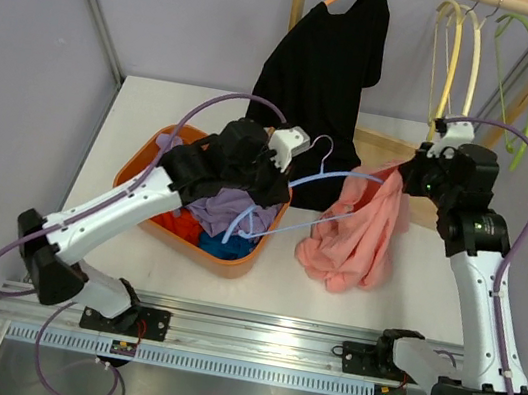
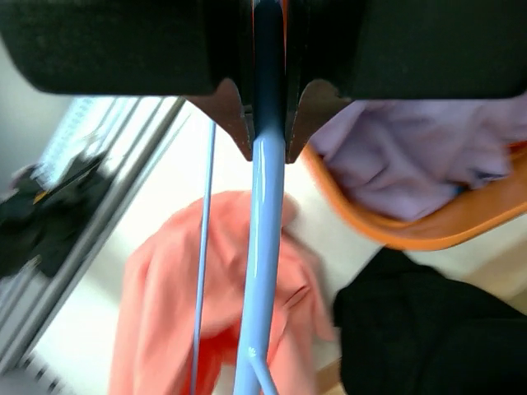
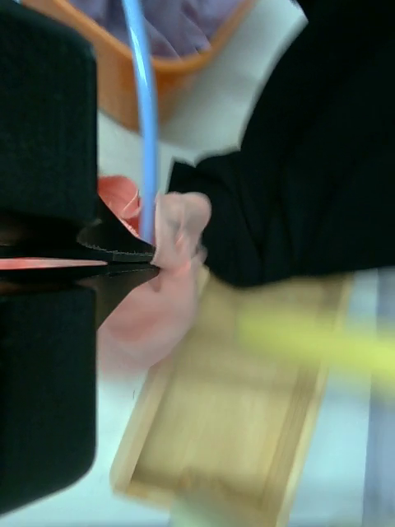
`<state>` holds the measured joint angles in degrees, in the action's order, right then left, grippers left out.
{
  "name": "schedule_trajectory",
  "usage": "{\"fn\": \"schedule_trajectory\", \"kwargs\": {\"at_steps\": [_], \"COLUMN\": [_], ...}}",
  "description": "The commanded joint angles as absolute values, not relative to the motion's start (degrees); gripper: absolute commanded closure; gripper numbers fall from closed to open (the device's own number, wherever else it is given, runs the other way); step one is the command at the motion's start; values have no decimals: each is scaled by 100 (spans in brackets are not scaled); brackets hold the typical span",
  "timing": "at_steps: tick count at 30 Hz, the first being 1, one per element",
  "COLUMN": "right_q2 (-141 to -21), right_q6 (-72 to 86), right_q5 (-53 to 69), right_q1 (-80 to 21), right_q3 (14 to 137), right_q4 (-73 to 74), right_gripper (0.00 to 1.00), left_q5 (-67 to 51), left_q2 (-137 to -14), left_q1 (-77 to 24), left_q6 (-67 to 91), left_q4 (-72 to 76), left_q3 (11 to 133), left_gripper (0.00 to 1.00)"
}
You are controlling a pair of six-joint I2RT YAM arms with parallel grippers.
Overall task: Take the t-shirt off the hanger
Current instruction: Remove the tshirt from the hanger, then pass the hanger from the left arm to the right
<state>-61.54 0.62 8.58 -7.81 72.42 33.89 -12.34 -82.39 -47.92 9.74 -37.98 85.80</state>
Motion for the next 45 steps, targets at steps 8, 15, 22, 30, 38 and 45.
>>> {"fn": "schedule_trajectory", "kwargs": {"at_steps": [8, 15, 22, 30, 38, 45], "right_q2": [-5441, -5528, -5844, -6160, -6731, -6785], "right_q6": [-2363, -3690, -6772, -7876, -6698, -5891], "right_q5": [2837, 4172, 5844, 6232, 6319, 6285], "right_q1": [536, 527, 536, -313, -1353, -1696], "right_q3": [6759, 6609, 7926, 8296, 8665, 8341], "right_q4": [4189, 5527, 8346, 9343, 8455, 8034], "right_gripper": [100, 94, 4, 0, 4, 33], "left_q5": [-704, -800, -799, -1748, -2083, -2056], "left_q2": [-5705, -5299, -5792, -5959, -6056, -6029], "left_q1": [-4773, -4764, -4764, -4764, -4808, -4825], "left_q6": [-2055, -2944, -4163, -4930, -4948, -4948], "left_q4": [-2857, -3180, -4201, -3938, -3744, -3376], "left_q3": [7146, 6996, 7707, 7883, 8016, 7945], "left_gripper": [100, 100, 100, 100, 100, 100]}}
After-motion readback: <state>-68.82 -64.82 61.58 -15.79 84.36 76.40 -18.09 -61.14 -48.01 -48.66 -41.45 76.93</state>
